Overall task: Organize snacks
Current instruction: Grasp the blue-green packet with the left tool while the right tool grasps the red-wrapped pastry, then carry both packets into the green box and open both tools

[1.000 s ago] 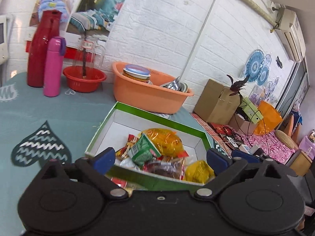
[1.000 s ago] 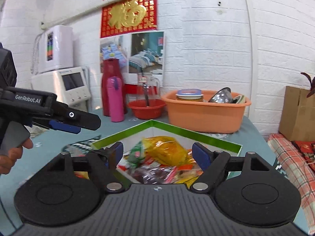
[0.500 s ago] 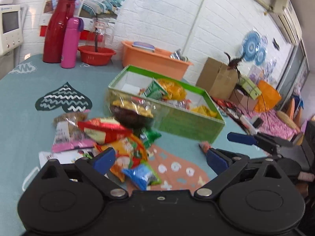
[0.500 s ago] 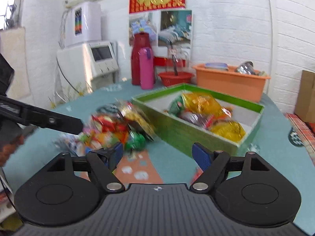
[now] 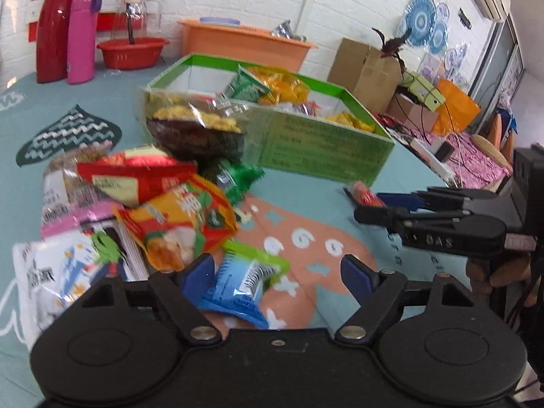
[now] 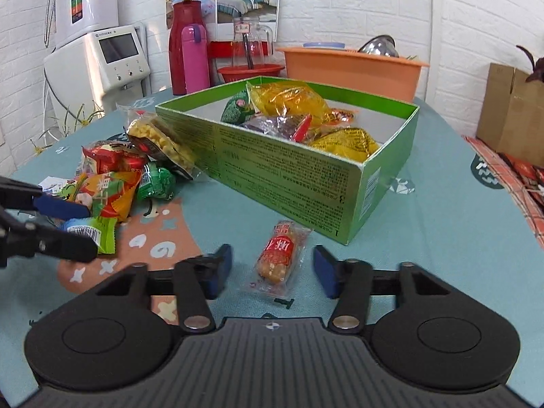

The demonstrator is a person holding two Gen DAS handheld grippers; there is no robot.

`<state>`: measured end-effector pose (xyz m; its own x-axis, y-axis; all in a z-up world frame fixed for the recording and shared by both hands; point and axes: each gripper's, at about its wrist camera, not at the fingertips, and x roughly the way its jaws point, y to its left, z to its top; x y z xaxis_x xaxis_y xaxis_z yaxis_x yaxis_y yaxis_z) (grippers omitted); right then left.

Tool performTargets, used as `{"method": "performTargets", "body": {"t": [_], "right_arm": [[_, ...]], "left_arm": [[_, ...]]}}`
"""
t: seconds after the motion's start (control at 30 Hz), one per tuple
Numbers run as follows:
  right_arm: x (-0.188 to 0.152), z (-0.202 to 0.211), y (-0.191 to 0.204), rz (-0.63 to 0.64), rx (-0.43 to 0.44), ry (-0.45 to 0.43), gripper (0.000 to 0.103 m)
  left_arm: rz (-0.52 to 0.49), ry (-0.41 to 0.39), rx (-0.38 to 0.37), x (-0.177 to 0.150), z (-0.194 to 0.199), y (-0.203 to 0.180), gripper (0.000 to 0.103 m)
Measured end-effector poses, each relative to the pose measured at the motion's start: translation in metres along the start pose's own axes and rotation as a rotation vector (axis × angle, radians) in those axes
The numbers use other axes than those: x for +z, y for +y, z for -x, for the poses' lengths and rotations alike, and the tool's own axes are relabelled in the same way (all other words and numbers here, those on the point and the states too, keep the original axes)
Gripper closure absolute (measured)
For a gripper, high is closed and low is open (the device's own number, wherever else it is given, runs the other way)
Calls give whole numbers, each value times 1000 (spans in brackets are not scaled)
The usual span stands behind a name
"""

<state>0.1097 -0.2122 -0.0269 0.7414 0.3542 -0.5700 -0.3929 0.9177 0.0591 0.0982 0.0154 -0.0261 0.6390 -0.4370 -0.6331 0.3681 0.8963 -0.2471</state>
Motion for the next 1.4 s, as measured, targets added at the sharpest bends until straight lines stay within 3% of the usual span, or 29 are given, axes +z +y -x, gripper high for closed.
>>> {"method": "performTargets", "body": {"t": [0.07,0.3,0.37,0.43,0.47,0.53,0.63,0.87,1.0,1.17,1.4], "right_arm": [[-2,0,1,-5,21,14,45],[0,0,2,2,20,2,44],[0,-3,0,-3,20,4,44],[0,-4,1,5,15,2,58],[0,-3,1,12,21,0,66],[-2,1,3,12,58,-5,67],[-3,13,9,27,85,-32,68],[28,43,9,38,89,-173,68],[52,47,1,30,53,-252,68],[77,33,-20,-13,-27,-303,68],[92,-1,-47,-39,-121,-299,68]], "left_arm": [[-8,14,-11,-5,-2,-2,0],[-11,1,26,-4,-3,-6,2],[-36,-6,63,-4,-3,-8,40],[-49,-14,98,-5,-3,-9,55],[-38,-17,97,-5,-3,-9,54],[-19,-17,81,-4,-3,-9,56],[50,-24,-35,2,-1,-8,57],[105,-182,-163,54,17,-20,57],[134,-267,-184,93,13,-24,57],[160,-298,-165,133,-14,-22,56],[191,-253,-115,154,-60,-4,56]]}}
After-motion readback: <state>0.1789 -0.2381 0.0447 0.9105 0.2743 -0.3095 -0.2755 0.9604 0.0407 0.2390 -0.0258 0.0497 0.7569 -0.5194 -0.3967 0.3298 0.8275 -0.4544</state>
